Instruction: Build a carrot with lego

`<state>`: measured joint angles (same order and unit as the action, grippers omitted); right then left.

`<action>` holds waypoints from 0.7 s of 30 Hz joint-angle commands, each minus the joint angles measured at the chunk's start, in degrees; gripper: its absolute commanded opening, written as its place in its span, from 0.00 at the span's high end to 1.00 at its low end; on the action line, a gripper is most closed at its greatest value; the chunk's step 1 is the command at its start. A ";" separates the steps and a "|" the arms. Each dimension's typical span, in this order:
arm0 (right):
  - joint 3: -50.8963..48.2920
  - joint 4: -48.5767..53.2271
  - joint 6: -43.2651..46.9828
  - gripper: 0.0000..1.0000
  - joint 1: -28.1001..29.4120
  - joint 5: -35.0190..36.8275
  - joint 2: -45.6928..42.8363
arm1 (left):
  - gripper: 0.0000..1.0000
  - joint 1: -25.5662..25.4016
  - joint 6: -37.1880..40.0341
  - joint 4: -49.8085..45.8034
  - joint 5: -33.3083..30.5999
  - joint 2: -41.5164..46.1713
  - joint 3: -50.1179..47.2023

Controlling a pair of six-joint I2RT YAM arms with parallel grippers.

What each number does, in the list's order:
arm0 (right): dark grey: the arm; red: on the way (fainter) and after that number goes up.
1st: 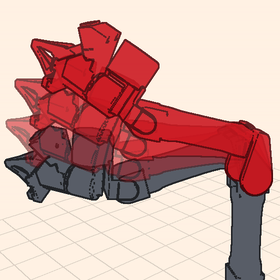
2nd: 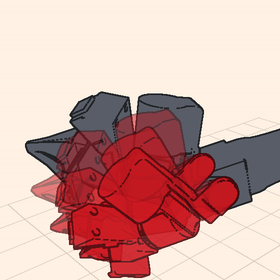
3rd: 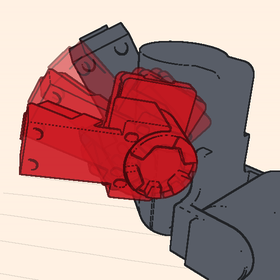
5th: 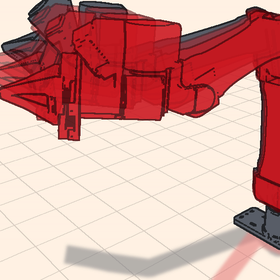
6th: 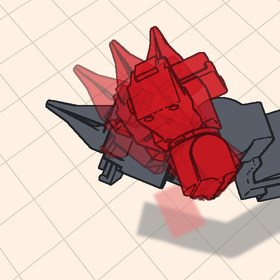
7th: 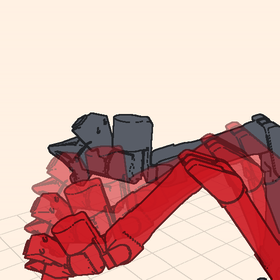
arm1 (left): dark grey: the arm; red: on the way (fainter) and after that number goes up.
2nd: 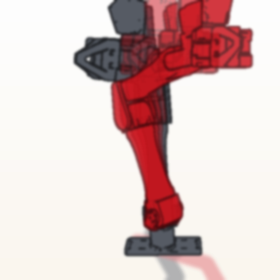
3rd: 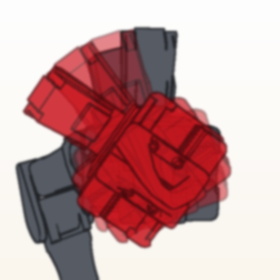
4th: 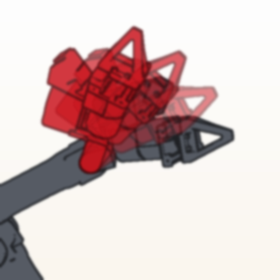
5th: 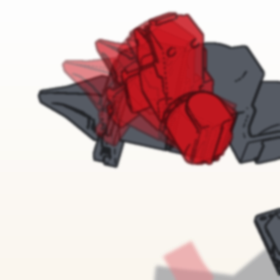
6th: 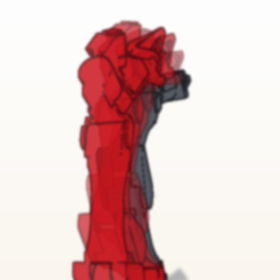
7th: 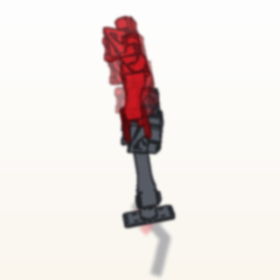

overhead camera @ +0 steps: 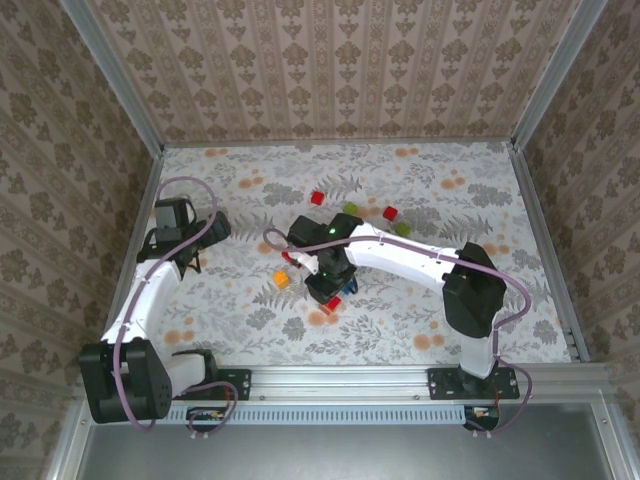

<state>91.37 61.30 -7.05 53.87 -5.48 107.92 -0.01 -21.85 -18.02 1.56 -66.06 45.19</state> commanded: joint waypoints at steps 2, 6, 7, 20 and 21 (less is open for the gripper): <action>-0.72 0.05 0.11 0.69 -0.10 -0.64 -1.71 | 0.00 -0.29 0.76 -0.97 -0.06 -0.22 1.46; -0.69 -0.21 0.02 0.69 0.32 -0.53 -1.08 | 0.00 -0.30 0.77 -1.03 -0.06 -0.18 1.44; -0.73 -0.21 -0.07 0.69 0.41 -0.50 -0.87 | 0.00 -0.35 0.79 -1.05 -0.05 -0.20 1.47; -1.77 -0.83 -0.60 0.68 0.68 -0.55 -0.12 | 0.00 -0.41 0.83 -0.95 -0.07 -0.21 1.41; -1.81 -0.83 -0.60 0.67 0.70 -0.59 -0.03 | 0.00 -0.41 0.82 -0.96 -0.07 -0.21 1.48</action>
<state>90.19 60.34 -7.42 54.06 -5.48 107.92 -0.03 -21.85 -18.02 1.56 -66.06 45.21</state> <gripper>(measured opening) 0.329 0.994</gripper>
